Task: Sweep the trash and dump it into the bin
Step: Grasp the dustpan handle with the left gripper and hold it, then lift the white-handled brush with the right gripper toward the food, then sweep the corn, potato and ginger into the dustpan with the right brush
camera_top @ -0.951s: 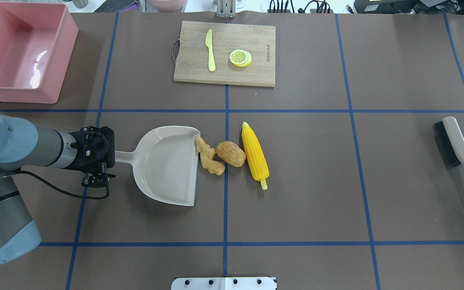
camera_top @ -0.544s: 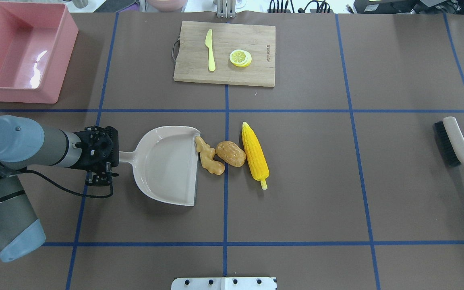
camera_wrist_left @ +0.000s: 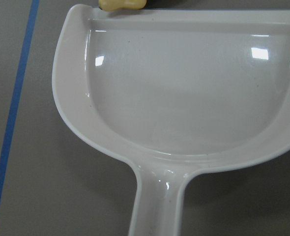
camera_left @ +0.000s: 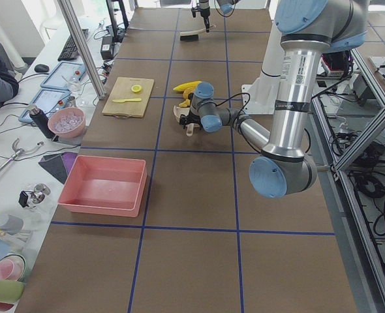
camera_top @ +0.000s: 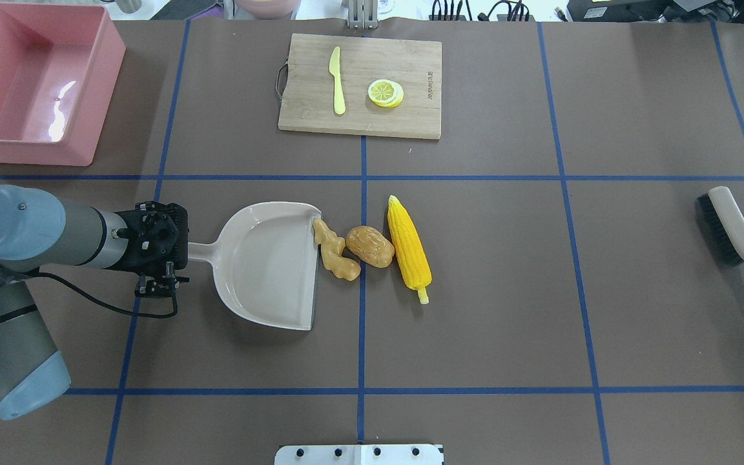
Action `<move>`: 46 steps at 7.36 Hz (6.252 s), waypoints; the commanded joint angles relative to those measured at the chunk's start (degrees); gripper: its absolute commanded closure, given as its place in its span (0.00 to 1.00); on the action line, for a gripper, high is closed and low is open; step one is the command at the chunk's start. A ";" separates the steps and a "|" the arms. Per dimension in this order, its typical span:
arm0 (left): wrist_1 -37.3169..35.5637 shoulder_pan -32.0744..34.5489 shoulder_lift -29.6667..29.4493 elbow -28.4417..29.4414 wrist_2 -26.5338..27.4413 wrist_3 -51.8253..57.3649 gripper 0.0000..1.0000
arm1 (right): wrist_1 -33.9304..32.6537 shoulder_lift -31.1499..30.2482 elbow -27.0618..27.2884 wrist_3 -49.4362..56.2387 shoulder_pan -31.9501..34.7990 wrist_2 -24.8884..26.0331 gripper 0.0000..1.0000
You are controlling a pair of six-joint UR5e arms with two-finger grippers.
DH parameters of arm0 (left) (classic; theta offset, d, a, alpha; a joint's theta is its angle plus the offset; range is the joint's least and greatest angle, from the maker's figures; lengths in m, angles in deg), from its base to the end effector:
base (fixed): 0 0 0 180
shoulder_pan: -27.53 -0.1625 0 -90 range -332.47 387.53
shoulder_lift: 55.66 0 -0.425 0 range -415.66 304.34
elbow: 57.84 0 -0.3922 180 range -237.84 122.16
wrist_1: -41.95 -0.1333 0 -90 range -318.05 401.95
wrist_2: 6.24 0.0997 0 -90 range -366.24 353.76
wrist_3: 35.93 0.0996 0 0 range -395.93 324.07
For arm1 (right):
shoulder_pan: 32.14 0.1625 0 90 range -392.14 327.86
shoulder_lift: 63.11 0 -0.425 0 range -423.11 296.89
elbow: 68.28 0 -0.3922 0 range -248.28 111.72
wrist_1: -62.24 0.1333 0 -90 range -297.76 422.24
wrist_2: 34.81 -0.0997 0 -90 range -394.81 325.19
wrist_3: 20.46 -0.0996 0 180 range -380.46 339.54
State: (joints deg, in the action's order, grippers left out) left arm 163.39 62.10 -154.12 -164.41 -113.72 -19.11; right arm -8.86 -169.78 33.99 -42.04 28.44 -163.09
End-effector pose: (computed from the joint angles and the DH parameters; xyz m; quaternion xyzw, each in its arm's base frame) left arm 0.3960 -0.3984 0.3863 0.3970 0.2809 0.5714 0.6610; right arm -0.1269 -0.3707 0.6505 -0.0324 -0.3449 -0.1053 0.9321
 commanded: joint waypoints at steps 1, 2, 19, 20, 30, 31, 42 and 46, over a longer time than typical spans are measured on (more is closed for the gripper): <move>0.37 0.23 0.46 -0.04 -0.80 0.32 0.11 | 0.00 0.41 0.13 -0.05 0.07 -0.12 1.00; 0.98 0.50 1.07 -0.21 -2.20 0.32 0.11 | 0.00 0.50 0.56 0.21 0.42 -0.04 1.00; 2.57 0.68 2.75 -0.65 -2.30 -0.47 0.09 | -28.12 43.47 7.33 -37.55 -21.17 -0.40 1.00; 2.40 0.68 2.75 -0.65 -2.30 -0.64 0.09 | -28.04 43.92 6.99 -38.45 -24.15 2.83 1.00; 2.66 0.85 2.57 -1.09 -5.29 -2.58 0.09 | -22.63 47.70 0.84 -42.91 -31.39 5.85 1.00; 2.74 0.94 2.66 -1.18 -5.29 -2.49 0.09 | -16.85 48.48 -0.91 -46.50 -32.78 5.94 1.00; 4.94 0.50 3.81 -1.44 -4.76 -2.67 0.09 | 13.16 53.40 -11.55 -65.16 -41.32 13.76 1.00; 4.59 0.50 3.54 -1.53 -4.85 -2.67 0.09 | 18.11 55.51 -13.14 -67.45 -42.55 15.34 1.00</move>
State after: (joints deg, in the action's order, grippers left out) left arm 168.01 62.60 -150.54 -165.94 -118.57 -21.78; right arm 8.46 -115.03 21.22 -108.95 -13.97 -147.88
